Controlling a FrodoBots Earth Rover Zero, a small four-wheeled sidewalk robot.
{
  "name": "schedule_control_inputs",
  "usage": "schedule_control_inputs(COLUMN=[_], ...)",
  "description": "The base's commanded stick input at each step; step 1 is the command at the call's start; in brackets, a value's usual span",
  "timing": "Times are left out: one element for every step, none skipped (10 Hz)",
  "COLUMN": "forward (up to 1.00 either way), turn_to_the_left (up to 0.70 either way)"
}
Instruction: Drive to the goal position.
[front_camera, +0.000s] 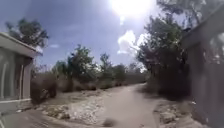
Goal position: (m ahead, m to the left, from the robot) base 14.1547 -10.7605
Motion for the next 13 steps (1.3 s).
schedule_control_inputs(forward=[0.7,0.7,0.7,0.7,0.7,0.7,0.7,0.7,0.7,0.7,0.7,0.7,0.7], turn_to_the_left=[0.0,0.0,0.0,0.0,0.0,0.0,0.0,0.0,0.0,0.0,0.0,0.0,0.0])
